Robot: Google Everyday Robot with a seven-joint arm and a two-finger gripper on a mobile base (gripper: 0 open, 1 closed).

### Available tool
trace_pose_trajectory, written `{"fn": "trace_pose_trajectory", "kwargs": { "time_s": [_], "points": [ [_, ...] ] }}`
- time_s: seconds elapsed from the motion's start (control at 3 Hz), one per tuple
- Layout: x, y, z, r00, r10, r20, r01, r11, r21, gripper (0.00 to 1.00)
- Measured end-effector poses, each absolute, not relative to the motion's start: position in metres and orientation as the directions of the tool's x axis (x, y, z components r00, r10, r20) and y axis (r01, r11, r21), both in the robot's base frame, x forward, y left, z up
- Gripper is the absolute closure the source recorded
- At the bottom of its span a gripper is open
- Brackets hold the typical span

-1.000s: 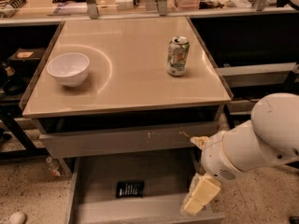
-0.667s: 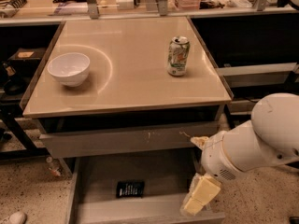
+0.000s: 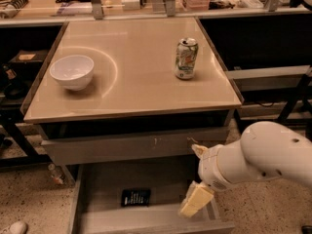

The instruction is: Pick rxbar blueberry from middle drawer and place on counter

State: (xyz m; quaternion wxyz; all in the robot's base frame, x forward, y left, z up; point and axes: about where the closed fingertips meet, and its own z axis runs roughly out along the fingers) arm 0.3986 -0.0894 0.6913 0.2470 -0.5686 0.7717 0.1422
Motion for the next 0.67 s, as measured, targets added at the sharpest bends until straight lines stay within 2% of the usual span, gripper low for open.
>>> {"fn": "trace_pose_trajectory", "kwargs": {
  "time_s": [0.67],
  "points": [
    [0.4205, -0.0864, 0.6633, -0.201, -0.805, -0.558, -0.944, 0.311, -0.109, 0.0]
  ]
}}
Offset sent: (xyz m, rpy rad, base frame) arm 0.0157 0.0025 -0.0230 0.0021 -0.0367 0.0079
